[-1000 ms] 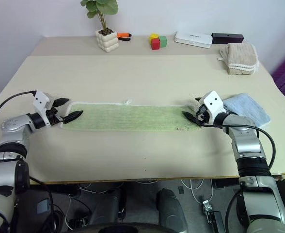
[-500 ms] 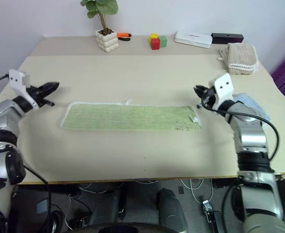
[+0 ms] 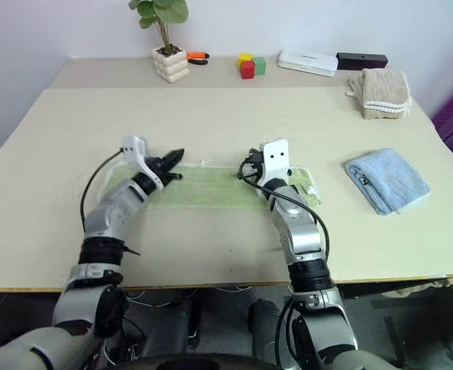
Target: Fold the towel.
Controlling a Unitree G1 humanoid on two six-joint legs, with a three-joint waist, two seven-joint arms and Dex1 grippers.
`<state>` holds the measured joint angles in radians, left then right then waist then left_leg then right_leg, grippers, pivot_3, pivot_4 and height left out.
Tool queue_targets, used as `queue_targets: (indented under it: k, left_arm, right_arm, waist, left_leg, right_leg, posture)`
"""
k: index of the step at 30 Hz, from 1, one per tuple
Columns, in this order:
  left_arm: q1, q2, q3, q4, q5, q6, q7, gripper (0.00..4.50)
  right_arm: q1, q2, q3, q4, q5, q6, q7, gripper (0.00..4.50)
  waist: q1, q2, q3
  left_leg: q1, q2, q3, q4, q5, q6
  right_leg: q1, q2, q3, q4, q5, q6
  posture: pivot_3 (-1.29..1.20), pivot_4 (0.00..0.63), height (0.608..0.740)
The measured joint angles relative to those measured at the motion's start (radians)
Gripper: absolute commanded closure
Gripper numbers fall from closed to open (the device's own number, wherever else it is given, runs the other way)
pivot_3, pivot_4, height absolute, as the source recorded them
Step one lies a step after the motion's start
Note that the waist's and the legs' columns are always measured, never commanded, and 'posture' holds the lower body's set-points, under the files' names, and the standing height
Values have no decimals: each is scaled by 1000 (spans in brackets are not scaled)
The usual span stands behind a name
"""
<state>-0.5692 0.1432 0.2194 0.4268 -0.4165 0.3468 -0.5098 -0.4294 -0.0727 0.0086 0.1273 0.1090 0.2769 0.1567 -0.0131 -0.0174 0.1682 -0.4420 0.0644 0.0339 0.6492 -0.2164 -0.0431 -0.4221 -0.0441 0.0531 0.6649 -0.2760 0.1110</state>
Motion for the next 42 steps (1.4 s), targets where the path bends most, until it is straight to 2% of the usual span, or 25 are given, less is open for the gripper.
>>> queue_targets:
  k: [5, 10, 16, 22, 25, 28, 32, 35, 38, 42]
  left_arm:
    - [24, 40, -18, -8, 34, -24, 15, 4500]
    - [23, 134, 6, 53, 35, -63, -3, 4500]
    - [46, 198, 32, 92, 35, -96, -22, 4500]
    - [48, 235, 66, 121, 8, -88, -49, 4500]
    - [59, 266, 77, 119, -11, -68, -84, 3630]
    - [89, 282, 69, 79, -28, -48, -153, 2145]
    - [114, 325, 41, 9, -32, -52, -279, 58]
    - [123, 386, 27, -47, -50, -50, -407, 18]
    - [127, 453, 19, -103, -81, -43, -557, 18]
    - [134, 505, 3, -159, -138, -28, -723, 18]
  right_arm:
    - [32, -30, -40, 59, -17, -3, -40, 4486]
    - [60, -66, -75, 71, -27, -50, -65, 4486]
    - [98, -104, -108, 71, -27, -69, -81, 4486]
    - [104, -164, -132, 73, -26, -74, -75, 4486]
    - [109, -175, -169, 57, 10, -72, -45, 3661]
    - [116, -173, -190, -23, 88, -42, 9, 2135]
    - [118, -168, -282, -169, 262, 113, 16, 89]
    - [166, -164, -373, -294, 443, 266, 7, 33]
    - [258, -175, -442, -412, 712, 464, 13, 33]
    - [373, -266, -506, -514, 925, 626, 0, 33]
  waist:
    - [-1, 0, 0]
    - [-3, 0, -1]
    - [0, 0, -2]
    - [-3, 0, -2]
    - [-6, 0, -2]
    - [-8, 0, -2]
    - [1, 0, -1]
    - [2, 0, -1]
    - [-2, 0, -1]
    - [-1, 0, -1]
  left_leg:
    - [1, 0, 0, -1, 0, 0]
    - [2, 0, 0, -2, 0, 0]
    - [17, 0, 0, -5, -1, 1]
    - [17, 0, 0, -6, -1, 1]
    - [17, 0, 0, -7, -1, 1]
    - [17, 0, 0, -8, -1, 1]
    - [16, 0, 0, -8, -1, 1]
    - [16, 1, 0, -8, -1, 0]
    - [16, 1, 1, -10, -1, 0]
    - [16, 1, 1, -12, -1, 1]
  right_leg:
    - [0, 0, 0, 0, 0, 0]
    - [1, 1, 0, -1, 0, 0]
    - [18, 0, -1, -7, 0, -1]
    - [18, 0, -1, -8, 0, -1]
    - [18, 0, -1, -8, 0, -1]
    - [17, 0, -1, -8, 0, -1]
    - [17, -1, -1, -9, 0, -1]
    - [17, -1, -1, -10, -1, -2]
    - [17, -1, -1, -11, -2, -4]
    - [17, -2, -1, -14, -4, -8]
  posture:
    - [0, 150, 740]
    - [0, 150, 740]
    - [0, 150, 740]
    - [0, 150, 740]
    - [0, 150, 740]
    - [0, 150, 740]
    - [0, 150, 740]
    - [0, 150, 740]
    - [0, 150, 740]
    - [0, 150, 740]
